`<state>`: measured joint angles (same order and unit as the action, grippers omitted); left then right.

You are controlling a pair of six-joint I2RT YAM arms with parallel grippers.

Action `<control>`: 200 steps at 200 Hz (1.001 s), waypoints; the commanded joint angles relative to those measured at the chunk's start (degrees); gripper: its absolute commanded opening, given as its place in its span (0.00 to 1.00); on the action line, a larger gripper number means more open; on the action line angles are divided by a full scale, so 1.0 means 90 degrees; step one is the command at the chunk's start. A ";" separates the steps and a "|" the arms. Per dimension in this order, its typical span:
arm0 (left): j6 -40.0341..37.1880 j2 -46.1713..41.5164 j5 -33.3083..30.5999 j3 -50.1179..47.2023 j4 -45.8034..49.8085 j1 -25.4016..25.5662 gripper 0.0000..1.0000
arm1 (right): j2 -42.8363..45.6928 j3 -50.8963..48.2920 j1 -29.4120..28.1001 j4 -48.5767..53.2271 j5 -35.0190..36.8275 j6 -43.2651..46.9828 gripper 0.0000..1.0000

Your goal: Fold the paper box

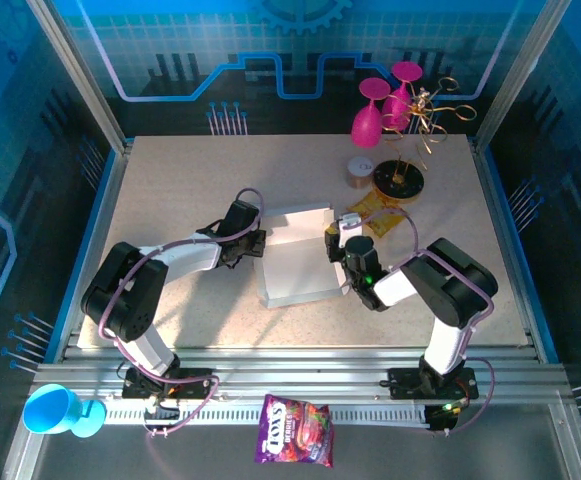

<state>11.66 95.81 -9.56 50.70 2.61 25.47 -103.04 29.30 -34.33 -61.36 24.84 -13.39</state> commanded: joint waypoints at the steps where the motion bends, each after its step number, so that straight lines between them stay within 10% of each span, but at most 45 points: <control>1: -0.0182 -0.0029 0.0387 -0.0295 0.0604 0.0123 0.00 | 0.0190 0.0083 0.0117 -0.0017 -0.0221 -0.0119 0.33; 200: -0.0473 0.0241 0.0600 0.0146 0.0831 0.0177 0.00 | 0.0178 0.0405 0.1146 0.0716 -0.2875 -0.0363 0.46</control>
<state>9.91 95.39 -7.66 51.13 4.47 26.06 -99.55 30.52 -25.30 -56.49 5.04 -15.90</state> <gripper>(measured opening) 0.053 0.453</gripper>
